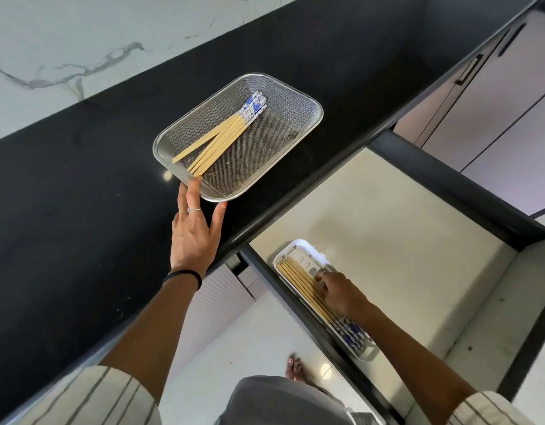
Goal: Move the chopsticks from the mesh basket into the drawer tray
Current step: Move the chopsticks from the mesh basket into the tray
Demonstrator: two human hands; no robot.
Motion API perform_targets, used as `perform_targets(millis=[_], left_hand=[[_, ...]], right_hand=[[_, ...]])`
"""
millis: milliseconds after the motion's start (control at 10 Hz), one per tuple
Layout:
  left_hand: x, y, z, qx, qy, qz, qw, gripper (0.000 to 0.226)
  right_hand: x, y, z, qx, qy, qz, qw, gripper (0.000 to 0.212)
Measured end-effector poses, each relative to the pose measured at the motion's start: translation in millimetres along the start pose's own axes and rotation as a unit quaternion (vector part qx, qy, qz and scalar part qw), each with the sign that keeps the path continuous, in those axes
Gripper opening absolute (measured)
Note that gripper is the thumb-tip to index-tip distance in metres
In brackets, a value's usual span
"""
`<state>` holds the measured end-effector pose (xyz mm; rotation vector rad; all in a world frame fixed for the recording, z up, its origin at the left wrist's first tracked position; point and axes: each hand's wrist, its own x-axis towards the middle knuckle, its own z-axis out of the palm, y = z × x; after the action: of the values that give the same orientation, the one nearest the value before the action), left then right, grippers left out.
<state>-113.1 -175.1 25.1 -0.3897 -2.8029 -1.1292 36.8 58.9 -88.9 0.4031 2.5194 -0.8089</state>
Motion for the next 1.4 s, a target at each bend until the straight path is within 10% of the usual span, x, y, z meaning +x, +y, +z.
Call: perform_targets(millis=[300, 800, 1400], left_hand=[[0.1, -0.7, -0.6, -0.002, 0.000, 0.002, 1.000, 0.059], [-1.2, 6.3, -2.6, -0.001, -0.004, -0.017, 1.000, 0.061], [-1.0, 3.2, -1.0, -0.003, 0.000, -0.007, 1.000, 0.060]], right_hand=[[-22.0, 0.4, 14.8, 0.054, 0.101, -0.002, 0.993, 0.034], [-48.6, 20.2, 22.5, 0.122, 0.040, 0.062, 0.990, 0.050], [-45.6, 35.7, 32.6, -0.086, 0.055, -0.064, 0.993, 0.055]])
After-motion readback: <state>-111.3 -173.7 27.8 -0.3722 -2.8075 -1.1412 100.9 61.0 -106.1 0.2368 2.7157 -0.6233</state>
